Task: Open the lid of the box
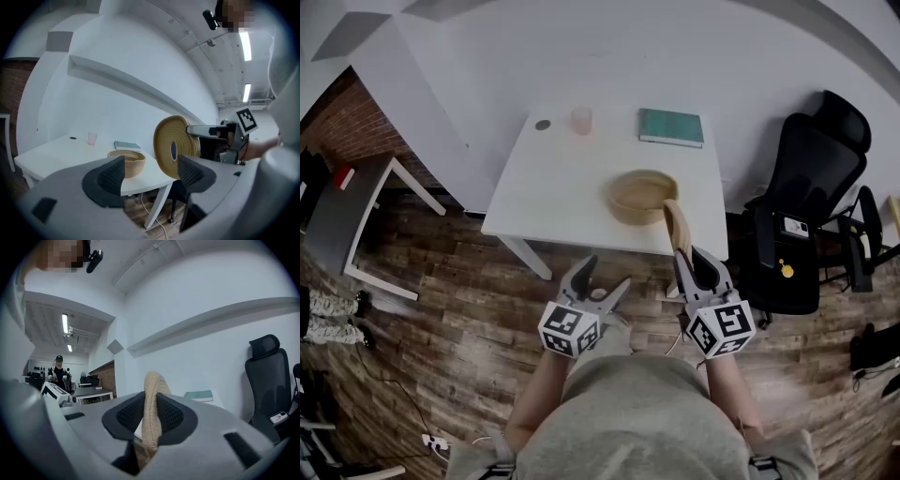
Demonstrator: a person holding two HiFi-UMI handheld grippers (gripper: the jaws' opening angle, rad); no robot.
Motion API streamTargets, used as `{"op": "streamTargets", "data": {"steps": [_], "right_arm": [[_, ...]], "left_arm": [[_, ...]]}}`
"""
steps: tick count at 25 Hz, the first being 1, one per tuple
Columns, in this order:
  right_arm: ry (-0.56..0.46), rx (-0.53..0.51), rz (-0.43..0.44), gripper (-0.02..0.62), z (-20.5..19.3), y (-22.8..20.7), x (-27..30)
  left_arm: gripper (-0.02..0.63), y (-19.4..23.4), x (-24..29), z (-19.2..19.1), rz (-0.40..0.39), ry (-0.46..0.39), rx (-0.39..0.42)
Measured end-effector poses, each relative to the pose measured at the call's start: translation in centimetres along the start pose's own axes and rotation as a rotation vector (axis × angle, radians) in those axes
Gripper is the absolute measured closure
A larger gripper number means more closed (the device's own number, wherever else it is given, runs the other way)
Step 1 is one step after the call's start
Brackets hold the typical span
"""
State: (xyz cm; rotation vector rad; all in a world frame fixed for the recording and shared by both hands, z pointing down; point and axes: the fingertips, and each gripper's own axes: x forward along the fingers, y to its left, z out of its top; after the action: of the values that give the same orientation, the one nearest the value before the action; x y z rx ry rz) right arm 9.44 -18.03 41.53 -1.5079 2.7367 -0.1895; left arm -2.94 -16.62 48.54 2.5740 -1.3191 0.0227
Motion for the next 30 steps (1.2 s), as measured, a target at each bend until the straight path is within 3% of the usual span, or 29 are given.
{"op": "streamTargets", "data": {"steps": [11, 30], "right_arm": [[0.016, 0.005, 0.034, 0.518, -0.7, 2.2, -1.2], [0.009, 0.008, 0.02, 0.52, -0.4, 0.6, -0.4]], "left_arm": [[0.304, -0.5, -1.8, -0.1, 0.022, -0.038, -0.022], [0.451, 0.7, -0.4, 1.1, 0.061, -0.036, 0.012]]}}
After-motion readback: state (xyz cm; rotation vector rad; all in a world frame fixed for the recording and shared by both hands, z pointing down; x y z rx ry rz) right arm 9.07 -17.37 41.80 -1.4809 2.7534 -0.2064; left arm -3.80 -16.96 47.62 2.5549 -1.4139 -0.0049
